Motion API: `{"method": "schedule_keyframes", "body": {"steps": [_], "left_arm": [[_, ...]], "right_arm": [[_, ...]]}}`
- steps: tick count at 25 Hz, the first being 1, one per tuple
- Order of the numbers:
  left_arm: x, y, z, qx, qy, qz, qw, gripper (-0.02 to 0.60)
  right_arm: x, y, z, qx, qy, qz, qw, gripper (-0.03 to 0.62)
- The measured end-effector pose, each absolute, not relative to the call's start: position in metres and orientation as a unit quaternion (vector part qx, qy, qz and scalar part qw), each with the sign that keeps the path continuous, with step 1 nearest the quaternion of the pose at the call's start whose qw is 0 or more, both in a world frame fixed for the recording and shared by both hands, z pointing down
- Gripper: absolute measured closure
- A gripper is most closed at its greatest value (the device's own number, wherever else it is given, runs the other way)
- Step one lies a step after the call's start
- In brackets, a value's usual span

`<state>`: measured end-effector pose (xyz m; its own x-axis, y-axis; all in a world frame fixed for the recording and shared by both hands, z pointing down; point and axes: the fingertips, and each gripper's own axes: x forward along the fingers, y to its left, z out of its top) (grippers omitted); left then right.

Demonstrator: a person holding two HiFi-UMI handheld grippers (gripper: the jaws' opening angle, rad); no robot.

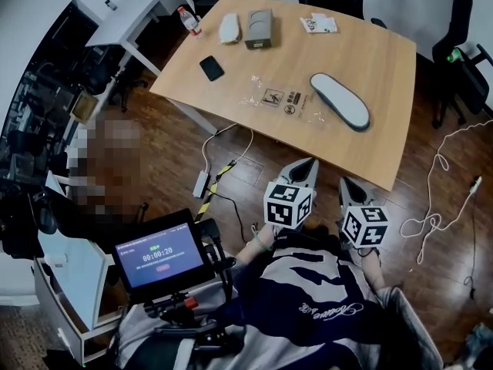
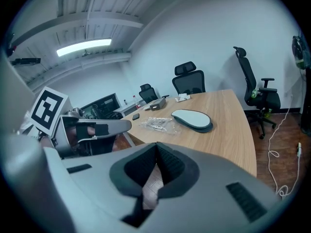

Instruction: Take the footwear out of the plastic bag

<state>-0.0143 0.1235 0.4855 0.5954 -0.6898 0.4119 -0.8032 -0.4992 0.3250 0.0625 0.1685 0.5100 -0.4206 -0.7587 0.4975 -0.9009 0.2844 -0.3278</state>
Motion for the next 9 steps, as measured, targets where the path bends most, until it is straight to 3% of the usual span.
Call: {"method": "schedule_keyframes", "body": {"steps": [9], "left_arm": [[-0.0086, 0.1338, 0.4766, 0.861, -0.438, 0.104, 0.238, 0.578]], "right_arm": [[0.0629, 0.1749, 0.5087, 0.512, -0.800, 0.288, 0.125, 0.606]]}}
